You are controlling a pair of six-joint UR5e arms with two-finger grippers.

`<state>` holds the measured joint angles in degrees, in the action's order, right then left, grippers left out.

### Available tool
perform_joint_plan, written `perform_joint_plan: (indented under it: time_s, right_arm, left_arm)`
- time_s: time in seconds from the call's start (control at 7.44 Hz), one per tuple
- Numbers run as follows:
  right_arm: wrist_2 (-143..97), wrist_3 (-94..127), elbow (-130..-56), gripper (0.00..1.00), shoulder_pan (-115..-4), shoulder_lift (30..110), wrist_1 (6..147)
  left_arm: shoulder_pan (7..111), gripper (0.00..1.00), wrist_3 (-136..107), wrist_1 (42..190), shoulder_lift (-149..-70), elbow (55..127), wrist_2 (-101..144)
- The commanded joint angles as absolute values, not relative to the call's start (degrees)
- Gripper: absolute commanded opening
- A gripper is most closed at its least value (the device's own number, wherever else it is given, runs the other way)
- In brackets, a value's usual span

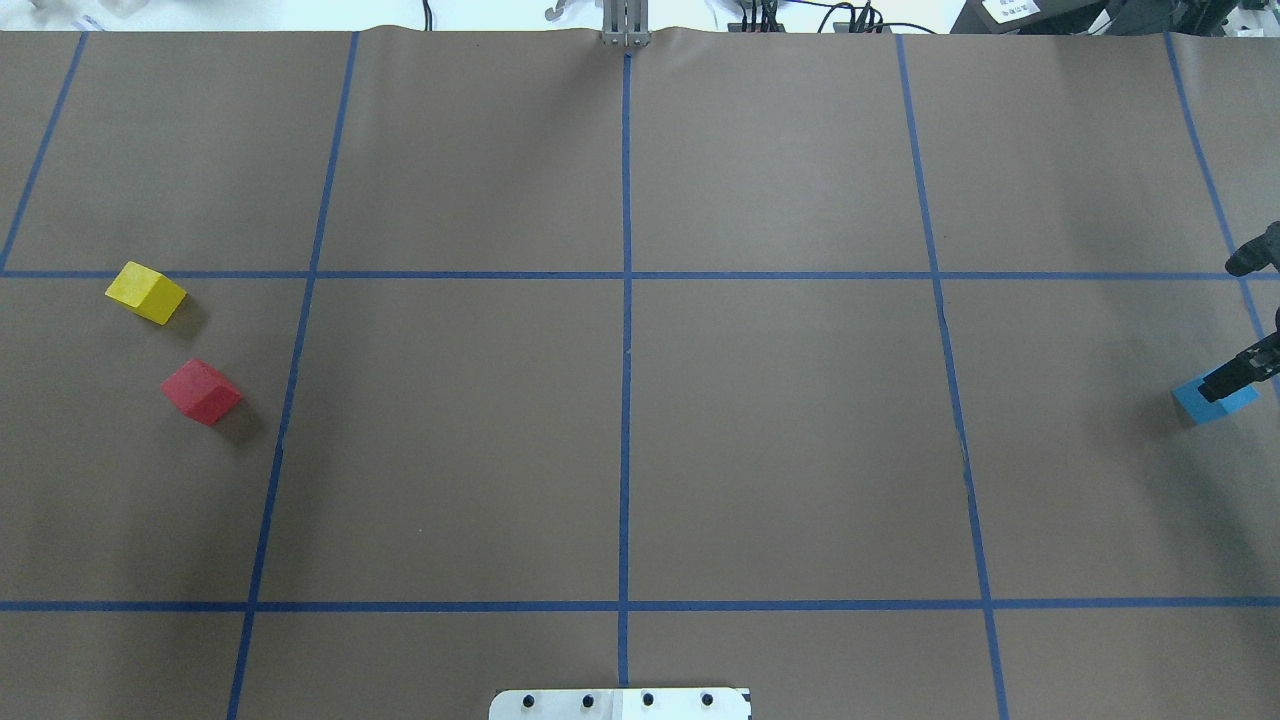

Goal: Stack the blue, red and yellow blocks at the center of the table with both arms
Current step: 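Lower the right gripper onto the blue cube and close on it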

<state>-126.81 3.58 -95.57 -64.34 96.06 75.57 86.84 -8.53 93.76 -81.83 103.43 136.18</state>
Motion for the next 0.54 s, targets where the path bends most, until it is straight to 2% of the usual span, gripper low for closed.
perform_joint_plan:
  time_s: [0.0,0.4]
  right_arm:
    - [-126.8,3.1,-94.4,0.92,-64.2,96.0,75.7]
    - [-126.8,2.8,-94.0,0.9,-62.3,95.1,75.6]
  left_arm:
    - [86.8,1.0,-8.5,93.7,-81.8,103.7,136.2]
    - [86.8,1.0,-8.5,93.7,-81.8,104.1,136.2]
